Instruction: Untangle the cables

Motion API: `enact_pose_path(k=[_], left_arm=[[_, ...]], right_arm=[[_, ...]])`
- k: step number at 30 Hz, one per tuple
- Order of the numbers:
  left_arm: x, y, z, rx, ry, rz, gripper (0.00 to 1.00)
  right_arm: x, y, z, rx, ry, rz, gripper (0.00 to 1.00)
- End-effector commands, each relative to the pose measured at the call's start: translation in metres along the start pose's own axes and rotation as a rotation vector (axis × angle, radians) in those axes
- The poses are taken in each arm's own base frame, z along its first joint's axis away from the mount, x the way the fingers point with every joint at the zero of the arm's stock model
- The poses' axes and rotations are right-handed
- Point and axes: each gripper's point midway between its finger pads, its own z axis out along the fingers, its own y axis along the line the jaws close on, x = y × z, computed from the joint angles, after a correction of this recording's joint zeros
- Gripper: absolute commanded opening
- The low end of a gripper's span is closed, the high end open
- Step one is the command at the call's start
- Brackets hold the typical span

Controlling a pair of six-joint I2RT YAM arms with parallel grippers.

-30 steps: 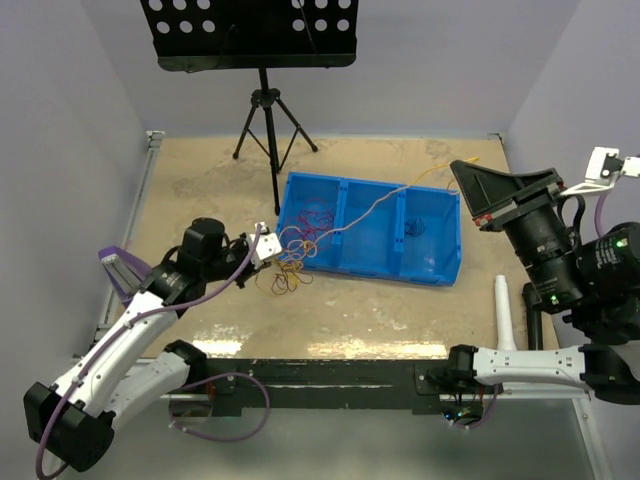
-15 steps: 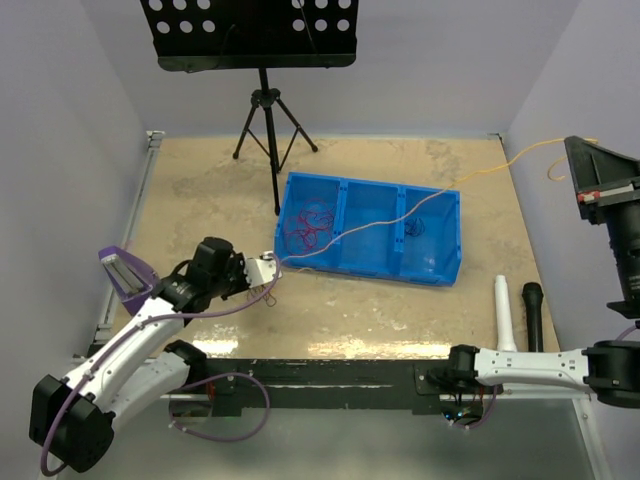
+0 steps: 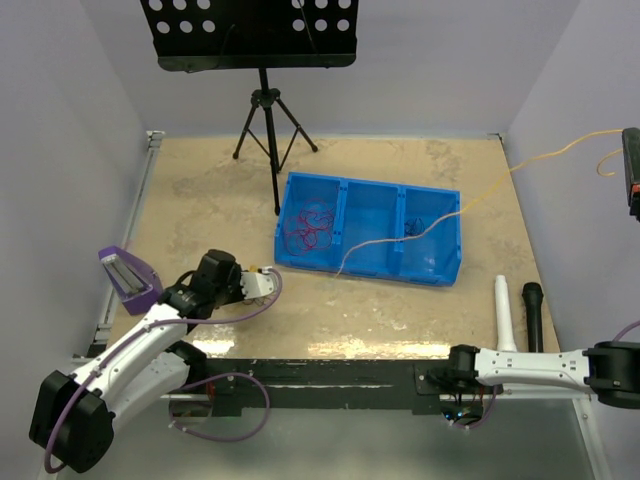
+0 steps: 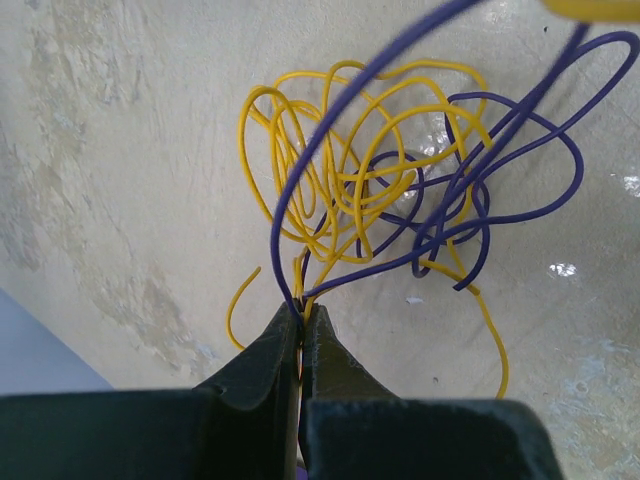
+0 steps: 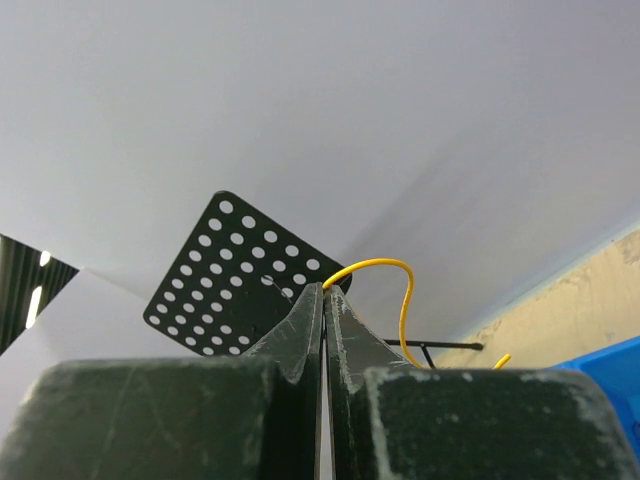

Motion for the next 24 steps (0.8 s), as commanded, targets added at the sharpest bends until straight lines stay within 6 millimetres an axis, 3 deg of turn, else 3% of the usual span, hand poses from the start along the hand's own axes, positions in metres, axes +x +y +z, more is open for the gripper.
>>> enact_pose_path(k=[1,3,8,11,16,21,24], left_arm=[[-0.012,0.017,-0.004,-0.049,-0.035,-0.010,0.00],[-0.009,0.020,-0.003,-0.068,-0.019,0.001,0.00],[0.037,0.012,0.011,-0.136,0.133,0.107,0.00],[0.050,0.003,0.016,-0.139,0.159,0.126,0.00],[0.047,0.004,0.016,-0.135,0.149,0.095,0.00],[0.014,0.014,0.007,-0.083,0.042,-0.016,0.00],[-0.006,0.020,-0.002,-0.063,-0.021,-0.068,0.00]], right_arm=[[0.008,0.007,0.003,0.000,-0.003,-0.052,0.00],[0.003,0.009,0.004,0.016,-0.006,-0.037,0.00],[-0.052,0.003,0.004,0.015,-0.074,0.065,0.00],[-0.065,0.005,0.005,0.014,-0.090,0.059,0.00],[-0.055,0.013,0.007,0.012,-0.093,-0.006,0.00],[-0.013,0.044,0.013,-0.034,-0.053,-0.092,0.00],[0.002,0.059,0.015,-0.070,-0.047,-0.122,0.00]])
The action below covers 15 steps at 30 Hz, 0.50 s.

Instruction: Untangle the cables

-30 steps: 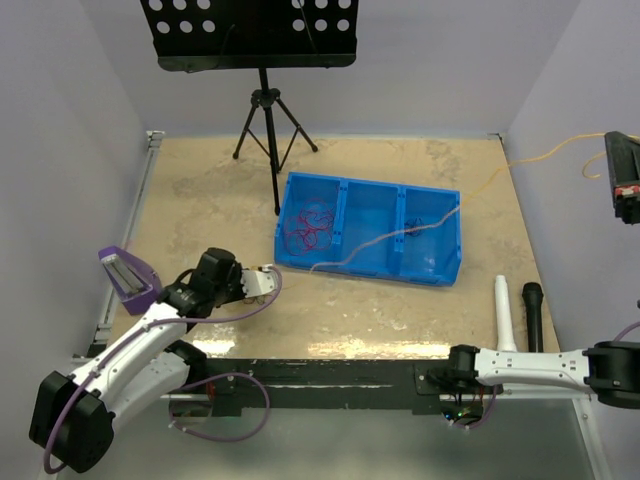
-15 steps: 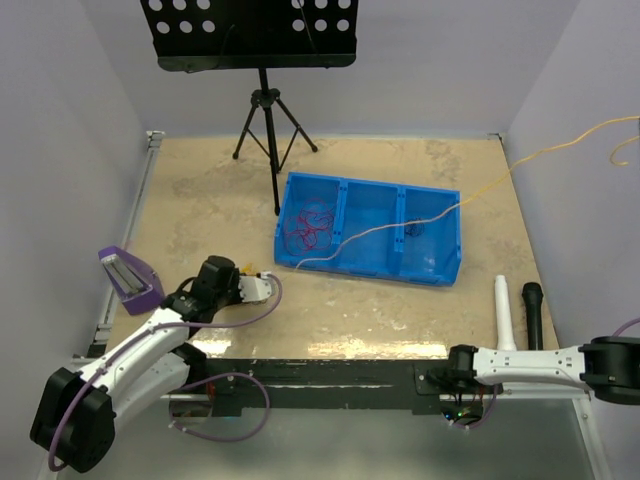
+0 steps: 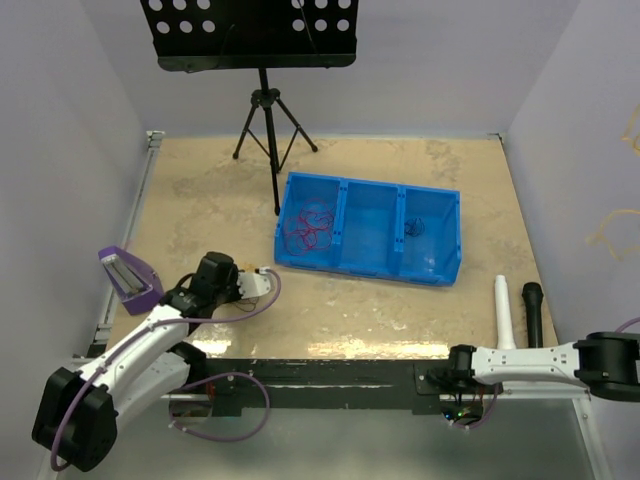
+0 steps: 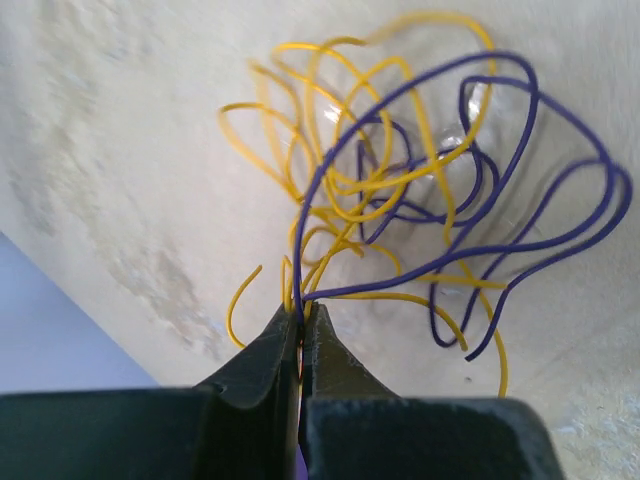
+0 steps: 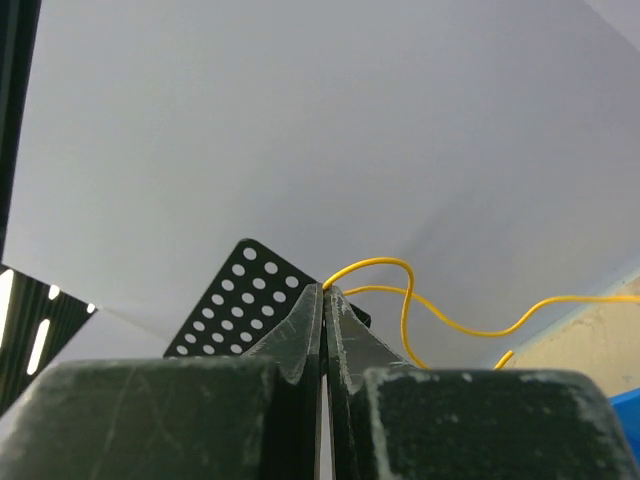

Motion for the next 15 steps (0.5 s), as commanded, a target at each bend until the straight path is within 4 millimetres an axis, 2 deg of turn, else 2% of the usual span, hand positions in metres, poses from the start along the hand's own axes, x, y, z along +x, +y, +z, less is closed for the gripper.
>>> enact_pose_path(k=[1,6,9,15], left_arm=[[-0.037,0.024,-0.018,-0.002,-0.130,-0.115,0.00],[-0.049,0.032,-0.028,-0.012,-0.186,-0.139,0.00],[-0.055,0.035,-0.034,-0.010,-0.217,-0.157,0.00],[-0.081,0.041,-0.051,0.023,-0.330,-0.199,0.00]], right_arm=[[0.049,0.037,0.003,-0.083,0.032,-0.136,0.00],[0.058,0.054,0.004,-0.127,0.027,-0.139,0.00],[0.071,0.066,0.005,-0.151,0.033,-0.153,0.00],[0.130,0.089,0.003,-0.194,0.078,-0.233,0.00]])
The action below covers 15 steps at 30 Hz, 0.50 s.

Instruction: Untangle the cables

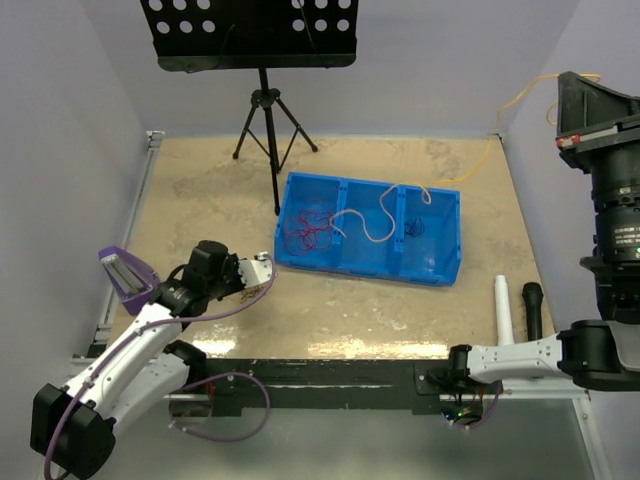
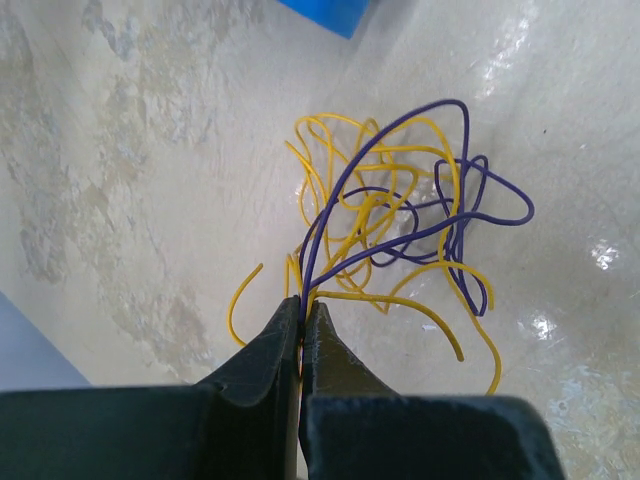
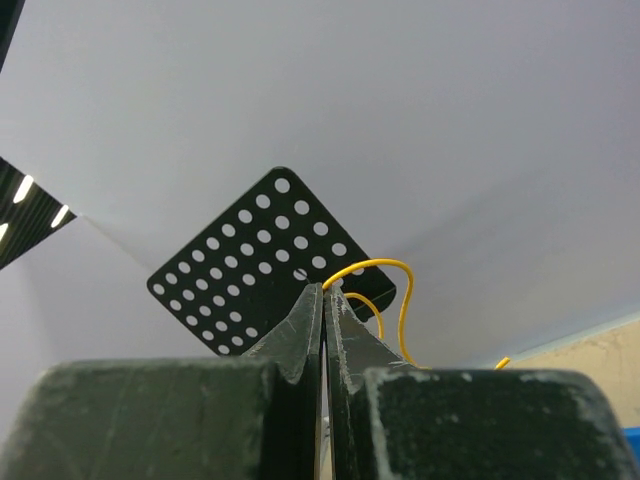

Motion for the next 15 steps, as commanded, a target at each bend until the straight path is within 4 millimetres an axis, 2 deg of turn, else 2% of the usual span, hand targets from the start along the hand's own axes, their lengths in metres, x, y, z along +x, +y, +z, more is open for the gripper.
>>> enact_pose_path(k=[1,9,12,15], left_arm=[[-0.039,0.014,-0.018,0.006,-0.139,-0.065,0.00],[-0.060,0.018,-0.035,0.025,-0.212,-0.062,0.00],[-0.062,0.018,-0.039,0.029,-0.223,-0.058,0.00],[-0.064,0.016,-0.040,0.041,-0.233,-0.056,0.00]], right_arm=[[0.039,0.030,0.004,-0.065,0.027,-0.051,0.00],[0.112,0.062,0.008,-0.098,0.068,-0.161,0.00],[0.131,0.071,0.012,-0.101,0.072,-0.200,0.00],[0.137,0.076,0.015,-0.105,0.069,-0.217,0.00]])
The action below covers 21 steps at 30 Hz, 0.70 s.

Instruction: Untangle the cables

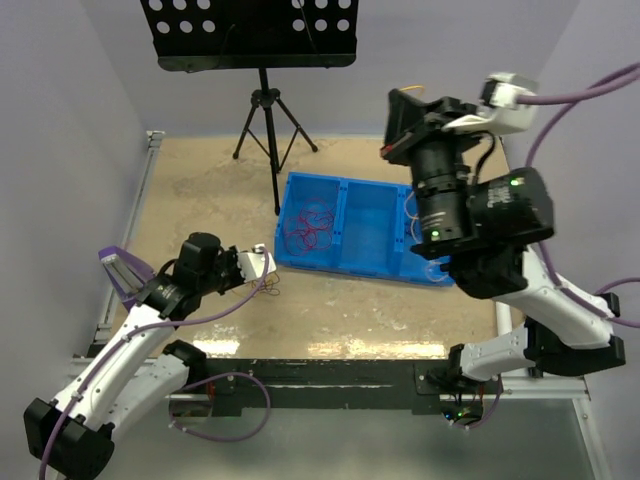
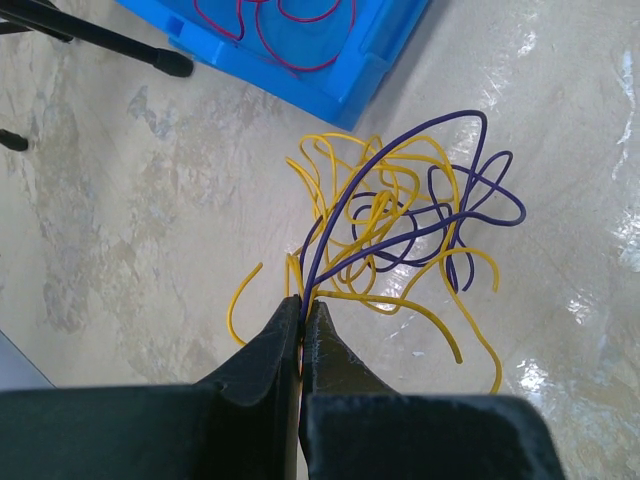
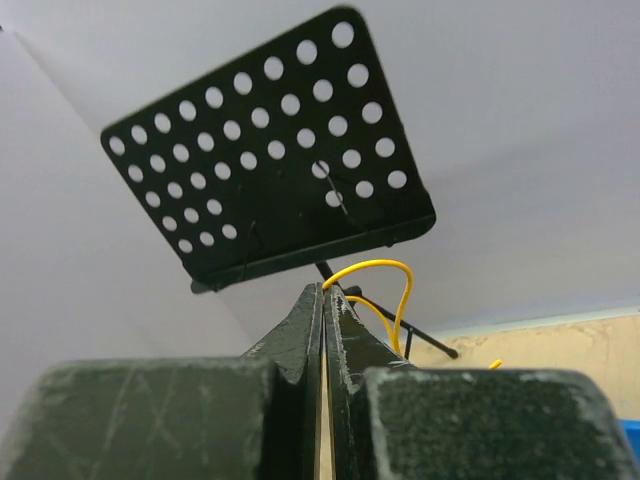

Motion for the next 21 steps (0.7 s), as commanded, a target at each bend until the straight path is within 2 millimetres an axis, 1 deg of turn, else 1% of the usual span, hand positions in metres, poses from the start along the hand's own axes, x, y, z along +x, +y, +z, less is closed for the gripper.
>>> enact_pose_path(k=[1,10,16,21], left_arm=[[-0.018,0.003,-0.010,0.008,-0.064,-0.017,0.00],[-0.015,-0.001,-0.010,0.013,-0.068,-0.007,0.00],[-0.017,0.000,-0.011,0.012,-0.074,-0.007,0.00],[-0.017,-0.002,-0.011,0.018,-0.074,-0.006,0.00]], right_arm=[[-0.010,0.006,0.006,-0.022,-0.037,0.012,0.00],[-0.009,0.001,0.018,0.004,-0.059,-0.010,0.00],[0.007,0.000,0.035,-0.002,-0.060,-0.029,0.00],[0.026,-0.002,0.048,0.000,-0.054,-0.061,0.00]])
